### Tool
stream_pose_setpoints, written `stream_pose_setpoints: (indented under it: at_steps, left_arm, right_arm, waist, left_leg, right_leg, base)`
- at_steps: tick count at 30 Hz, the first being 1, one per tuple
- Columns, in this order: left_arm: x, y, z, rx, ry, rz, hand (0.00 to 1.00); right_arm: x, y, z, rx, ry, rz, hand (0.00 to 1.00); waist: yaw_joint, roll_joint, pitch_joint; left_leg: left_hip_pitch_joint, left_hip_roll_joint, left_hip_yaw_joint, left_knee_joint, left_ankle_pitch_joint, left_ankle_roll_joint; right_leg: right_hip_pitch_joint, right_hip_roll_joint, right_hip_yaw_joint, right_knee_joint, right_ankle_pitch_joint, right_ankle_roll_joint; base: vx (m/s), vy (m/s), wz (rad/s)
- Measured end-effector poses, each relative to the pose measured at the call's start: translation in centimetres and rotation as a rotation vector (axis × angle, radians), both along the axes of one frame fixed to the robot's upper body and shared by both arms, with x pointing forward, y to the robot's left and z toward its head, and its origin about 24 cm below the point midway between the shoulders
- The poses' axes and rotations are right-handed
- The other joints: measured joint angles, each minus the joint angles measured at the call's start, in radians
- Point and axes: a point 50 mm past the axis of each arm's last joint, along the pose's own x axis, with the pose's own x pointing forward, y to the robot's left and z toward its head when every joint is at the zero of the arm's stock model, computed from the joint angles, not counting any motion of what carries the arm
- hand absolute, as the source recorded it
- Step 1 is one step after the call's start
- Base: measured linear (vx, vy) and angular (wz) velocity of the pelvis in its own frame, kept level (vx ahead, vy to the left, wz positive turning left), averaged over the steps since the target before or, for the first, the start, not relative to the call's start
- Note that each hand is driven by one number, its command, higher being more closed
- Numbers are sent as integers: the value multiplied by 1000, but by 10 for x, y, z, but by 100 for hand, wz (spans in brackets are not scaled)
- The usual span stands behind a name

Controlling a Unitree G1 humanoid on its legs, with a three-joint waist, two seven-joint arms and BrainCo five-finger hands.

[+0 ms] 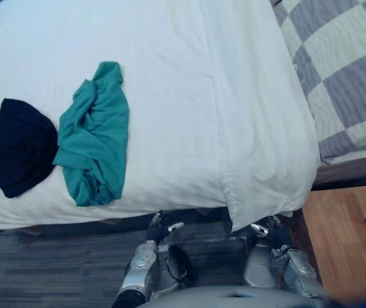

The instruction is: Tidy the bed and pick cloth on bed and put in laundry

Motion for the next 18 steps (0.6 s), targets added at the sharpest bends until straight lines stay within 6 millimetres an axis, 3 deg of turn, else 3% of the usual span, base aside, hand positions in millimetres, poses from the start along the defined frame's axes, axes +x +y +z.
stream_pose_setpoints:
  at_steps: [1,2,4,6,7,8,9,10,11,12,13,14,15,16,17,18]
  left_arm:
    - [0,-5,-1,-48,-5,10,0]
    - [0,-12,-1,-87,-15,-15,0]
    - [2,-16,1,-128,-50,-29,0]
    - [5,-18,1,-165,-64,-26,0]
    - [3,-22,-3,-182,-41,-23,0]
    - [1,-26,-7,-185,-17,-26,0]
    - [-4,-28,-13,-185,25,-31,0]
    - [-7,-19,-17,-143,62,-20,0]
    - [-12,-10,-20,-113,92,6,0]
    - [-21,3,-22,-76,121,39,0]
    - [-25,18,-23,-36,138,50,0]
    - [-25,25,-22,-14,145,43,0]
    - [-23,29,-21,7,145,26,0]
    - [-22,24,-21,18,149,-10,0]
    - [-20,19,-21,23,146,-42,0]
    - [-20,14,-22,28,151,-71,0]
  right_arm:
    - [0,-4,0,-25,7,9,0]
    - [-4,-11,0,-47,15,4,0]
    - [-10,-21,-2,-64,17,-34,0]
    - [-18,-31,-4,-79,18,-86,0]
    - [-27,-38,-8,-88,39,-123,0]
    - [-36,-41,-12,-86,62,-150,0]
    - [-50,-40,-20,-71,115,-169,0]
    - [-55,-31,-28,-34,154,-155,0]
    - [-56,-22,-32,-24,164,-166,0]
    - [-55,-14,-33,-22,167,-111,0]
    - [-57,-5,-32,-15,148,-33,0]
    - [-56,1,-30,-9,127,5,0]
    - [-52,7,-27,-3,95,44,0]
    - [-49,10,-25,7,80,56,0]
    - [-46,11,-24,14,73,61,0]
    - [-44,14,-24,26,72,66,0]
  waist:
    - [2,-3,5]
    - [-6,10,-2]
    - [-15,7,-6]
    - [-19,18,-17]
    - [-37,46,-34]
    - [-36,61,-42]
    - [-20,74,-52]
    - [1,67,-65]
    - [7,44,-74]
    - [1,39,-88]
    - [0,22,-99]
    - [1,13,-103]
    - [0,-1,-107]
    - [-2,-3,-107]
    - [-3,-15,-114]
    - [-2,-9,-118]
  left_leg:
    - [-6,26,0,28,-21,-16]
    - [17,95,0,-1,-21,-24]
    - [55,191,-25,-52,-12,-26]
    - [59,233,-62,-105,11,-58]
    - [43,236,-106,-133,25,-98]
    - [49,228,-116,-155,32,-120]
    - [108,215,-67,-217,-3,-158]
    - [152,200,-18,-255,-41,-181]
    - [165,187,16,-269,-33,-164]
    - [182,186,47,-319,-18,-142]
    - [199,180,62,-366,1,-119]
    - [202,169,64,-395,13,-107]
    - [201,126,67,-436,33,-81]
    - [200,73,68,-462,44,-62]
    - [204,32,66,-476,45,-52]
    - [209,-3,64,-489,47,-41]
  right_leg:
    - [3,-1,27,-9,-4,-1]
    - [25,5,30,-10,-3,-1]
    - [49,5,31,-4,-3,14]
    - [56,7,35,-30,3,70]
    - [79,15,29,-75,29,104]
    - [103,20,18,-122,57,117]
    - [142,35,-5,-211,134,100]
    - [136,31,-30,-235,227,43]
    - [135,30,-65,-275,303,-6]
    - [138,78,-123,-272,292,28]
    - [142,159,-160,-237,273,40]
    - [150,216,-176,-220,247,23]
    - [165,283,-176,-215,180,-8]
    - [184,302,-169,-238,130,-21]
    - [205,298,-160,-267,109,-47]
    - [221,280,-130,-298,92,-56]
  base:
    - [26,7,-38]
    - [20,-15,-33]
    - [14,53,-30]
    - [-23,226,-19]
    - [11,344,9]
    - [39,559,-14]
    - [33,629,-50]
    - [5,619,-76]
    - [-51,539,-73]
    - [-52,460,-56]
    - [-31,416,-30]
    - [8,355,-2]
    - [-32,325,17]
    - [-57,297,25]
    - [-79,218,23]
    - [-73,177,22]
